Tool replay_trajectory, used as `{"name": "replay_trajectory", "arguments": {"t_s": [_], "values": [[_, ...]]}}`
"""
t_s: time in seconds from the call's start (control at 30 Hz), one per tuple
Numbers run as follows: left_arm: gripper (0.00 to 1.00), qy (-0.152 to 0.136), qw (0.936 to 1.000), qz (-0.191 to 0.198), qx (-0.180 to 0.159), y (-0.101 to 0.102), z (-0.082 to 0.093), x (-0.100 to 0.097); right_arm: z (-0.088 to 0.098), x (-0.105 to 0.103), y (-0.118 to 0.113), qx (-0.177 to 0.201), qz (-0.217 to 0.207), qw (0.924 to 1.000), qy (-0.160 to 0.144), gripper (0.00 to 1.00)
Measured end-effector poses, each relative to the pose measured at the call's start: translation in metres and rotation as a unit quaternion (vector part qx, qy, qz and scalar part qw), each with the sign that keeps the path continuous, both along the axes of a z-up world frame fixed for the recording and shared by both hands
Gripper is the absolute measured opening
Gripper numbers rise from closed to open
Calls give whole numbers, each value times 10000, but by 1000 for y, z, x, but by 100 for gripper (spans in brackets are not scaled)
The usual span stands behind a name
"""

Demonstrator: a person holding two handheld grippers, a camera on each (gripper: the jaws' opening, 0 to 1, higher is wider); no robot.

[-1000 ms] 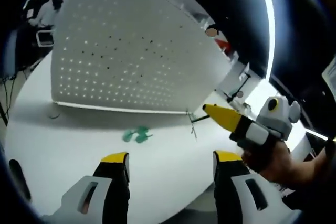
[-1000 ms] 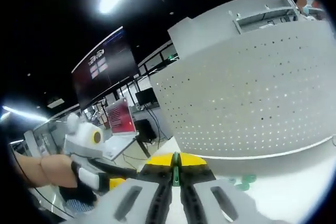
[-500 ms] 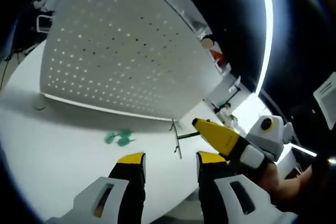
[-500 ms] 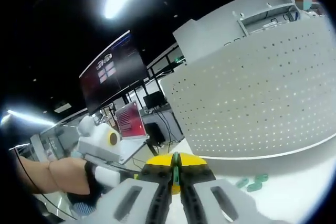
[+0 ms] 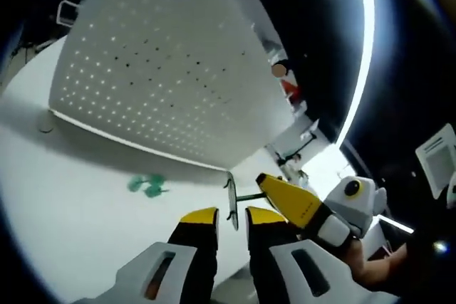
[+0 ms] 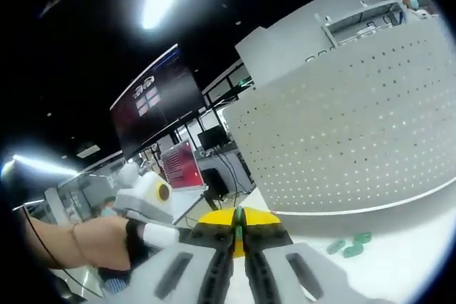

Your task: Insert the hook assembly into the mounting plate slot until the hook locks in place.

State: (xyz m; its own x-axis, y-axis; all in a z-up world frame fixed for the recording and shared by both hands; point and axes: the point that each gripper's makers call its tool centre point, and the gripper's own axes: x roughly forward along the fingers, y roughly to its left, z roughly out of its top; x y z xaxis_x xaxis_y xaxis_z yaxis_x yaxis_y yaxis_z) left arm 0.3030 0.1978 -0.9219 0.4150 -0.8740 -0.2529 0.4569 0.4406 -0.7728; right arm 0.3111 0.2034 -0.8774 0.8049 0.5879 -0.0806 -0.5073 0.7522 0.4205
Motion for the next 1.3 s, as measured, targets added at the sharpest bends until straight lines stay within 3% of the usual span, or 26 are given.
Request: {"name": "replay_trajectory", "arguments": {"t_s": [0.13,0.43,0.7,0.9,0.97,1.0,1.03,1.17,1.3], "values": [[11,8,10000,8,50,2,-2,-1,1,-2,2,4,29,10000,-19,0],[6,226,9996,-59,-184,1,1,-7,2,-6,6,-83,77,9999,-62,0],[2,40,9999,-131,-96,-3,5,-9,8,-14,8,-417,138,9987,-250,0],[1,-77,9999,-138,52,-3,3,-10,3,-13,5,-359,99,9993,-56,1],[1,-153,9997,-130,144,-2,1,-8,1,-12,6,-369,144,9992,23,1],[1,-236,9993,-113,272,0,-1,-7,-4,-14,6,-147,179,9989,401,2],[1,-300,9989,-99,358,1,-3,-7,-4,-12,5,32,162,9985,517,3],[1,-572,9958,10,715,8,-6,-2,5,-8,-5,59,142,9989,449,6],[1,-969,9896,87,1064,14,-2,4,9,-10,-8,274,242,9975,608,7]]}}
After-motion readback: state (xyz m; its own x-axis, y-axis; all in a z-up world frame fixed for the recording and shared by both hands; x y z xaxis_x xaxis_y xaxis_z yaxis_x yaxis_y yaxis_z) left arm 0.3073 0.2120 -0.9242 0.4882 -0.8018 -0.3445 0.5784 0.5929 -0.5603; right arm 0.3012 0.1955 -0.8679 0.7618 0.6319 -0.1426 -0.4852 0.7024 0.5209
